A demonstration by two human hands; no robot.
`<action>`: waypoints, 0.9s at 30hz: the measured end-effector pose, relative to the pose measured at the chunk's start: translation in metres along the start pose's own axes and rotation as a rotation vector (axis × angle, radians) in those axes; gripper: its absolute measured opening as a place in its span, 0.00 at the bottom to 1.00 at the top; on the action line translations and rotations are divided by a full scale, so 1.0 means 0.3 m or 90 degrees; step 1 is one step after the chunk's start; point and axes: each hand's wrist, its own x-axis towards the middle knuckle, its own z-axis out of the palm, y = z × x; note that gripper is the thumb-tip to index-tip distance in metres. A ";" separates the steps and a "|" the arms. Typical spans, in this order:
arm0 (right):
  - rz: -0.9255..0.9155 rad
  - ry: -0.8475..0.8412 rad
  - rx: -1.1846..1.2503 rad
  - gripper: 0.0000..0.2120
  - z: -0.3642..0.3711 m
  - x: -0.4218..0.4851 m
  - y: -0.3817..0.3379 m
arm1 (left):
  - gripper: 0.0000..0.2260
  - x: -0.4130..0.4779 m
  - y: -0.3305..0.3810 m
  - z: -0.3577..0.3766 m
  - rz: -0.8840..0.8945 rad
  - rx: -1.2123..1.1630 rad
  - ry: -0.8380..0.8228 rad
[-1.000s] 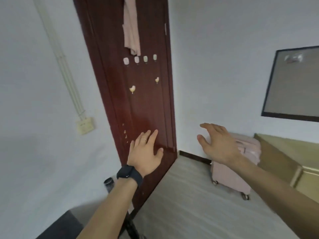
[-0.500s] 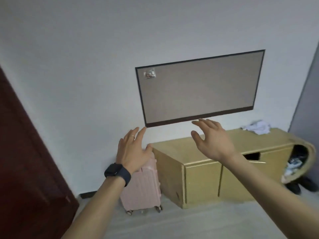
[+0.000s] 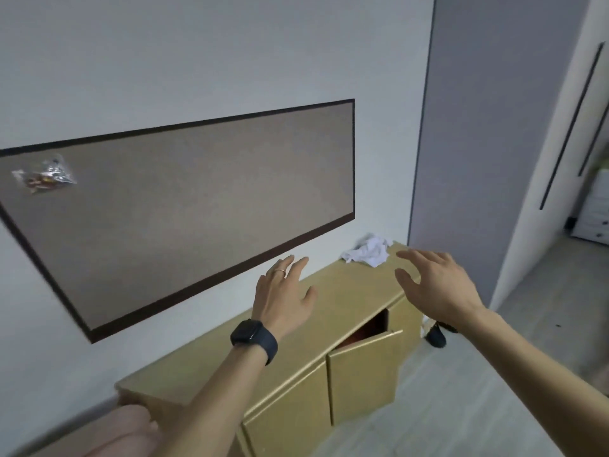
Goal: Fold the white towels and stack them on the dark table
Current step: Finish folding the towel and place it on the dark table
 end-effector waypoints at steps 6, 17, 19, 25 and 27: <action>0.069 -0.056 -0.038 0.21 0.186 0.379 0.325 | 0.24 0.479 0.111 0.354 0.046 -0.013 -0.062; 0.055 -0.191 -0.039 0.22 0.635 1.114 0.847 | 0.24 1.129 0.187 1.068 -0.080 -0.041 -0.170; 0.042 -0.214 -0.040 0.22 0.739 1.220 0.907 | 0.24 1.191 0.159 1.199 -0.112 -0.050 -0.201; 0.010 -0.267 -0.041 0.21 1.080 1.489 1.041 | 0.24 1.368 0.035 1.545 -0.158 -0.011 -0.273; 0.003 -0.281 -0.040 0.21 1.198 1.571 1.082 | 0.24 1.435 -0.020 1.666 -0.165 0.003 -0.290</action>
